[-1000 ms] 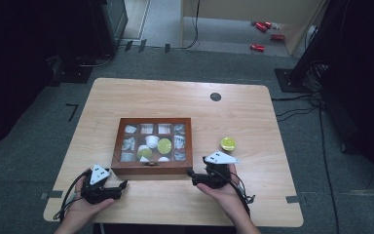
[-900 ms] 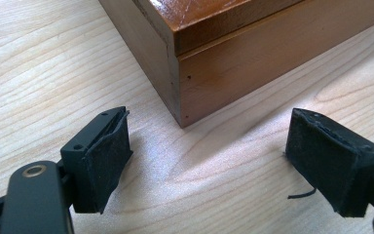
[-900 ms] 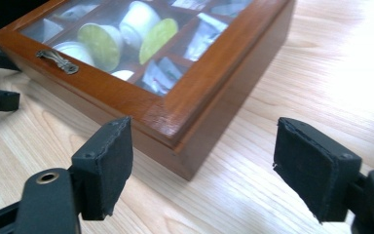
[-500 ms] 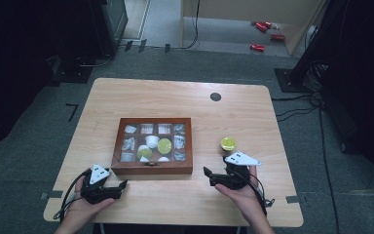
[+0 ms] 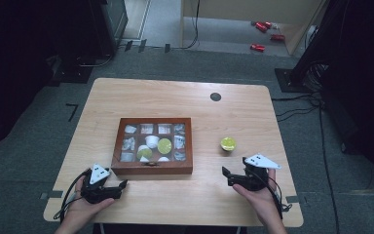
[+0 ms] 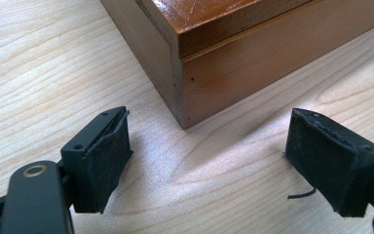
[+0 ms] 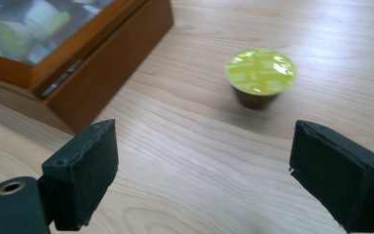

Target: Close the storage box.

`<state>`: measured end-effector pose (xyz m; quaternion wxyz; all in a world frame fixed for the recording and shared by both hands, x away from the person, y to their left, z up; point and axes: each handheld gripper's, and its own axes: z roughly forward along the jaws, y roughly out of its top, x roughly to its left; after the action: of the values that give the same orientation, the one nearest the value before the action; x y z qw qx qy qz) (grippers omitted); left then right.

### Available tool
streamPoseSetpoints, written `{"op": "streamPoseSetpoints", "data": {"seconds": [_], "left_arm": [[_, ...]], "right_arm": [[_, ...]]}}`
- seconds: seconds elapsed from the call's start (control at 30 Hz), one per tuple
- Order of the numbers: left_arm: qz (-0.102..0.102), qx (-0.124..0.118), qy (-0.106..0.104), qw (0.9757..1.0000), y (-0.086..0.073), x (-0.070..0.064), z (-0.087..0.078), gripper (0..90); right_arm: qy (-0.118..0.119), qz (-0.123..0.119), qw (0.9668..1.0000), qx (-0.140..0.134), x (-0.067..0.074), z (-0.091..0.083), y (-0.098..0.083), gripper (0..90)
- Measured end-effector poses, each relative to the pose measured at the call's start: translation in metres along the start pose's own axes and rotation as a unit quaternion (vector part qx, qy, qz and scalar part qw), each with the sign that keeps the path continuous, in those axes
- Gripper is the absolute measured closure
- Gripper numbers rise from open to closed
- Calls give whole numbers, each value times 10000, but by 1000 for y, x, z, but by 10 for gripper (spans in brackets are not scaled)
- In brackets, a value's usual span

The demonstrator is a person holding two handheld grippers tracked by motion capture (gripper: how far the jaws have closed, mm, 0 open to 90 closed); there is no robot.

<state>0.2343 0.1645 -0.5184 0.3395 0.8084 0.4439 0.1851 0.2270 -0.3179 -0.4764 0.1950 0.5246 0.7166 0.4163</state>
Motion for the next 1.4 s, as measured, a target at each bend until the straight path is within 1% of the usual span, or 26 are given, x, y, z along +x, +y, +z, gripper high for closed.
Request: {"op": "streamPoseSetpoints", "data": {"seconds": [0.03, 0.23, 0.43, 0.6, 0.8, 0.83, 0.9, 1.03, 1.07, 1.17, 1.3, 1.4], "left_arm": [[-11, -5, 6, 10000, 0, 0, 0, 171], [0, -4, 19, 10000, 0, 0, 0, 172], [4, -4, 26, 10000, 0, -1, 0, 173], [0, -3, 25, 10000, 0, 0, 0, 173], [-33, -5, -11, 10000, 0, 1, 0, 174], [-69, -21, -33, 10000, 0, 2, 0, 173], [-68, -21, -33, 10000, 0, 2, 0, 173], [-63, -24, -26, 10000, 0, 1, 0, 173], [-63, -23, -25, 10000, 0, 1, 0, 174], [-40, -9, -15, 10000, 0, 1, 0, 174], [-40, -9, -17, 10000, 0, 1, 0, 173], [-65, -22, -37, 10000, 0, 2, 0, 173]], "right_arm": [[-74, 52, 10000, -1, -7, -3, -2, 104], [-234, 123, 9997, 1, -21, -11, -7, 103], [-515, 80, 9986, 85, -36, -16, -16, 103], [-536, 166, 9983, 134, -48, -18, -25, 77], [-722, 214, 9969, 234, -59, -21, -34, 72], [-757, 223, 9965, 258, -61, -21, -36, 74], [-808, 228, 9960, 298, -63, -21, -38, 74], [-874, 145, 9950, 457, -65, -18, -45, 60], [-888, 156, 9948, 476, -65, -18, -47, 57], [-937, 164, 9942, 504, -66, -17, -52, 53], [-1056, 147, 9924, 607, -68, -16, -58, 50], [-1151, 180, 9915, 582, -66, -15, -59, 50]]}}
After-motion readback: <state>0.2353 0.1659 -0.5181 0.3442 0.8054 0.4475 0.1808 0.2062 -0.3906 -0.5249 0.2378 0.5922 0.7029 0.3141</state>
